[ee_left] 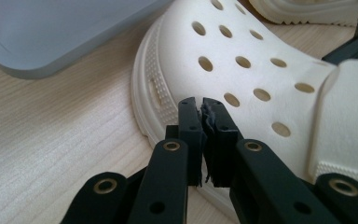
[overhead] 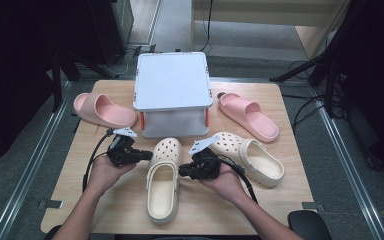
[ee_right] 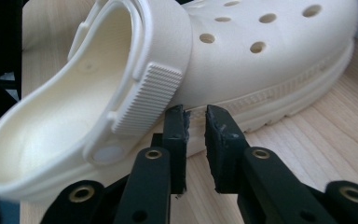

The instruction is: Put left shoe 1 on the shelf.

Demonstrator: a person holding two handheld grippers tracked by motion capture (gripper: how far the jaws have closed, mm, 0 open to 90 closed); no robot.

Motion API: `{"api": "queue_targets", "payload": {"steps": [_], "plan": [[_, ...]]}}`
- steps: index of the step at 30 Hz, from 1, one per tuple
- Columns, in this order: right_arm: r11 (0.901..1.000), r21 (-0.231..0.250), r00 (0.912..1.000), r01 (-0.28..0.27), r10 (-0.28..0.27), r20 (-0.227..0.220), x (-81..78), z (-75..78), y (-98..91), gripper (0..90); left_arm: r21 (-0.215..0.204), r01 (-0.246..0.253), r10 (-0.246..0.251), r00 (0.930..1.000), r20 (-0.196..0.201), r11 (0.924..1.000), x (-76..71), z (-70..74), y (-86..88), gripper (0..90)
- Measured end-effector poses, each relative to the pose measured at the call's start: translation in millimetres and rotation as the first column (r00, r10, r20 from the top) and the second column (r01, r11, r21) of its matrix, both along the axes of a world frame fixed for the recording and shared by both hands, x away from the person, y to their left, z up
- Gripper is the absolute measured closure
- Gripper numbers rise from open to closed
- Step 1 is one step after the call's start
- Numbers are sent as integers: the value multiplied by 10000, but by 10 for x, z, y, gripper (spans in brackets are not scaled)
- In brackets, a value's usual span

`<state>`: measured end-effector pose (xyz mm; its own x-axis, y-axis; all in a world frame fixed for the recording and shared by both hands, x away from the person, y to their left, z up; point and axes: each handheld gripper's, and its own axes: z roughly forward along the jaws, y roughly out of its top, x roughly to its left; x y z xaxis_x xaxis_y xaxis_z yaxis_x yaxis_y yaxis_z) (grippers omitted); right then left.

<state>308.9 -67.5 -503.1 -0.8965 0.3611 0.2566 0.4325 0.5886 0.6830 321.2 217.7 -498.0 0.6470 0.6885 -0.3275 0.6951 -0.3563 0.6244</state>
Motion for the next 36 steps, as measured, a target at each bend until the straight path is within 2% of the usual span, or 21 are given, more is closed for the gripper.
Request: {"api": "queue_targets", "payload": {"steps": [4, 7, 10, 14, 20, 23, 25, 27, 30, 34, 36], "plan": [[10000, 45, 10000, 70, -70, -8, 3, -6, -9, 777, 65, 65, -63, 9998, -212, 10000, 23, 12, 28, 834], [9994, 132, 9994, 335, -336, 105, 4, 5, -55, 763, 328, 94, -92, 9999, -73, 9994, 38, 75, 42, 803], [9983, 311, 9987, 489, -492, 100, -13, 41, -119, 765, 182, 30, -33, 9999, 169, 9998, 59, 174, 88, 794], [9965, 416, 9973, 730, -734, 86, -72, 95, -192, 749, 4, -55, 55, 9999, 123, 10000, 86, 311, 129, 774], [9949, 507, 9955, 872, -889, 325, -178, 131, -233, 718, 172, 154, -159, 9995, 267, 9997, 138, 490, 101, 775], [9944, 527, 9944, 918, -943, 483, -223, 153, -263, 718, -57, 231, -229, 9993, 309, 9997, 182, 544, 127, 781], [9934, 640, 9935, 954, -990, 566, -247, 162, -279, 711, 44, 196, -198, 9992, 353, 9998, 215, 586, 148, 783], [9929, 599, 9929, 1028, -1060, 535, -257, 168, -282, 697, 227, 240, -251, 9986, 470, 9995, 241, 640, 171, 783], [9919, 527, 9922, 1156, -1178, 409, -263, 167, -275, 679, 250, 245, -259, 9980, 581, 9994, 278, 739, 221, 781], [9914, 531, 9920, 1199, -1218, 343, -283, 173, -236, 649, -54, 304, -299, 9969, 727, 9995, 343, 875, 309, 781], [9923, 559, 9935, 1108, -1120, 189, -300, 184, -218, 626, -13, 350, -348, 9959, 833, 9994, 385, 934, 348, 784]]}}
